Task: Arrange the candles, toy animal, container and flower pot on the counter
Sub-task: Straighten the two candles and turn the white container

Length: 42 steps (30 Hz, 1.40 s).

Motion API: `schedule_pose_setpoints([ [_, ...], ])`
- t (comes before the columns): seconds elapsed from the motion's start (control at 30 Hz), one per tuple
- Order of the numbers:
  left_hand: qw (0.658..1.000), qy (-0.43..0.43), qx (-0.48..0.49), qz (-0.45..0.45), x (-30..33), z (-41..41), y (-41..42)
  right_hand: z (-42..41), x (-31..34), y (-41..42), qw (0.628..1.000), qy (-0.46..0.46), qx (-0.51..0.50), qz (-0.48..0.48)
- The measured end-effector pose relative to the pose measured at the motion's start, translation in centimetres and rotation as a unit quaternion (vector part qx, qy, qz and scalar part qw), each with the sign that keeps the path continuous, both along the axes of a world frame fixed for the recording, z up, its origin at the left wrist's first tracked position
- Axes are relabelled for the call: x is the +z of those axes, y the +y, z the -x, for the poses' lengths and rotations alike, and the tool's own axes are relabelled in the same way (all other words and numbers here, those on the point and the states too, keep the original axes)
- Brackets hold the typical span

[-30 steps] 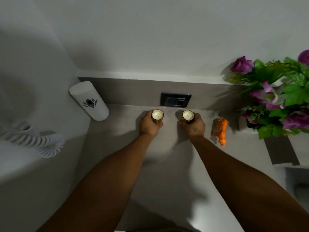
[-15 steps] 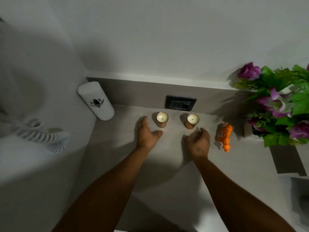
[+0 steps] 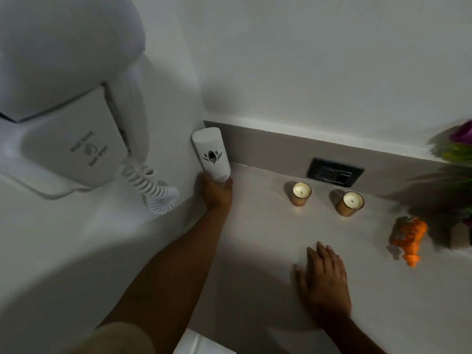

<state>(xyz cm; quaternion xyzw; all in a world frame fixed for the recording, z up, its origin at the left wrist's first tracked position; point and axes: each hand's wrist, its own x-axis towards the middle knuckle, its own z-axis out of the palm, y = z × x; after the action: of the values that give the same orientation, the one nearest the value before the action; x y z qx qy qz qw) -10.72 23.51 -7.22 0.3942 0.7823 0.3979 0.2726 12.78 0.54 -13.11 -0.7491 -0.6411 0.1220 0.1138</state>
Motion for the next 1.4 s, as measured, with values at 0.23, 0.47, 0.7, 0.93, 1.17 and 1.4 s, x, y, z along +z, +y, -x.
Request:
schedule_pose_setpoints([
  [0.23,1.0,0.02,0.009,-0.009,1.0,1.1,2.2,0.3,0.3,0.1,1.0,-0.013,-0.009,0.025],
  [0.47,0.999,0.048,-0.003,-0.006,0.9,1.3,2.3,0.4,0.4,0.2,1.0,-0.007,-0.015,0.023],
  [0.7,0.998,0.058,0.006,0.001,-0.2,1.0,1.5,0.4,0.5,0.2,1.0,0.001,-0.018,0.025],
  [0.93,0.986,0.026,-0.166,-0.005,-4.4,-4.9,-7.2,-2.0,1.3,2.6,0.952,0.21,-0.209,-0.078],
  [1.17,0.955,0.009,-0.295,-0.008,-2.8,-12.1,-6.4,-7.6,3.3,12.2,0.823,0.372,-0.428,-0.045],
  [1.4,0.957,0.005,-0.289,-0.023,-2.6,-13.5,-4.1,-7.6,2.4,14.0,0.827,0.377,-0.415,-0.04],
])
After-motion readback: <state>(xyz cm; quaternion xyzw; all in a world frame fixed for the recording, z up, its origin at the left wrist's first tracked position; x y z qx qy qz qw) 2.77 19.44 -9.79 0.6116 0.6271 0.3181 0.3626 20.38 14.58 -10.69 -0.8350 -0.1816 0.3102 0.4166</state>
